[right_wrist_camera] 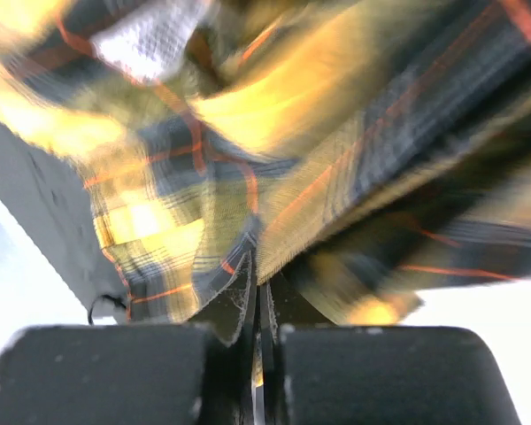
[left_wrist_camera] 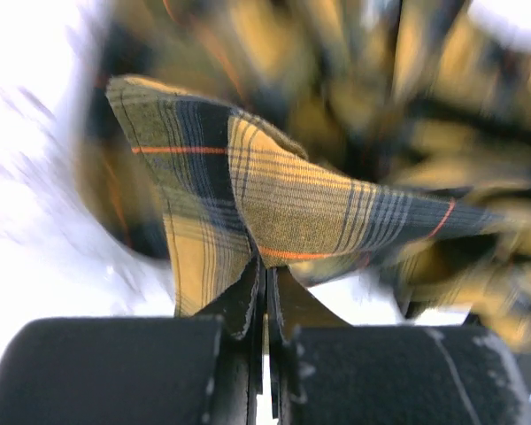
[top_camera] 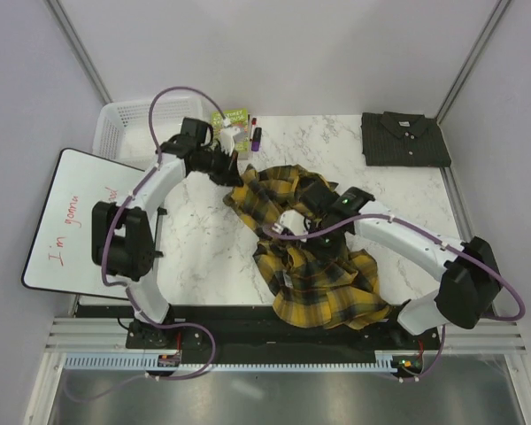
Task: Fold and stack the long sleeve shirts
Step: Flatten the shirt out
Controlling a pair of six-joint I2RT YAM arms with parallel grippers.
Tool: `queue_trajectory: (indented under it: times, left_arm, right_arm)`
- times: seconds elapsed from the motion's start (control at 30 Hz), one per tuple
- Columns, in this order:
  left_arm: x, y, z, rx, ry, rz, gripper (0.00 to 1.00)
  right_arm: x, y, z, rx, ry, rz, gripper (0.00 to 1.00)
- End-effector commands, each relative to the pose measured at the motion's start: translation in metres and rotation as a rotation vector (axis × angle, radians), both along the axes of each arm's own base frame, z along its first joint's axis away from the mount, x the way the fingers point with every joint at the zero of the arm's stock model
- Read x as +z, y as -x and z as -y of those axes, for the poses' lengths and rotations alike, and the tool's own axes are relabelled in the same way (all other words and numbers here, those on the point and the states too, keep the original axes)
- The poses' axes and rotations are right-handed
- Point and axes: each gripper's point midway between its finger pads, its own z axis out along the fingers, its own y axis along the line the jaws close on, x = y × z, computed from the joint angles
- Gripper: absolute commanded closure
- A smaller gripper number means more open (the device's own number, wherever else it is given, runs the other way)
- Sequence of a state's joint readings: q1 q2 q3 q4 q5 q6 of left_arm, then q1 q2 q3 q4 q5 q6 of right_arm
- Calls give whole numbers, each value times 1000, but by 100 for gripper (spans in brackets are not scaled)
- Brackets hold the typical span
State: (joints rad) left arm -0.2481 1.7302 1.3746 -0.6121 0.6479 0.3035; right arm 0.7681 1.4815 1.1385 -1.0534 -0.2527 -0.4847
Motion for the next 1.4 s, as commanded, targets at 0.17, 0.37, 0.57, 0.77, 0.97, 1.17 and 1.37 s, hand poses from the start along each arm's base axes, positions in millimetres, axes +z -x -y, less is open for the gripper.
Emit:
queue_trajectory:
  times: [0.17,0.37,0.57,0.77,0.97,1.17,1.37]
  left_arm:
    - [106,-112,42,148,228,108,24]
    - [71,6,19,68,222,13,0]
    - [34,122,27,-35,210,-48,0]
    - [10,159,67,-124,187,-197,0]
    - [-1,162,80,-111,200,-183,0]
    - [-4,178,108,-220,289,-187,11]
    - [-13,175,123,-237,366,-170,30]
  right_arm:
    - [235,-143,-7,-281,-600,497,100]
    - [270,-202,30,-532,-652,688,100]
    - [335,-231,63,-709,-777,891,100]
    - [385,-241,72,-755,-826,1014,100]
    - [416,-243,103,-852,-816,1212,100]
    - [435,-234,115,-883,-833,1297,100]
    - [443,-232,118,-883,-839,1324,100]
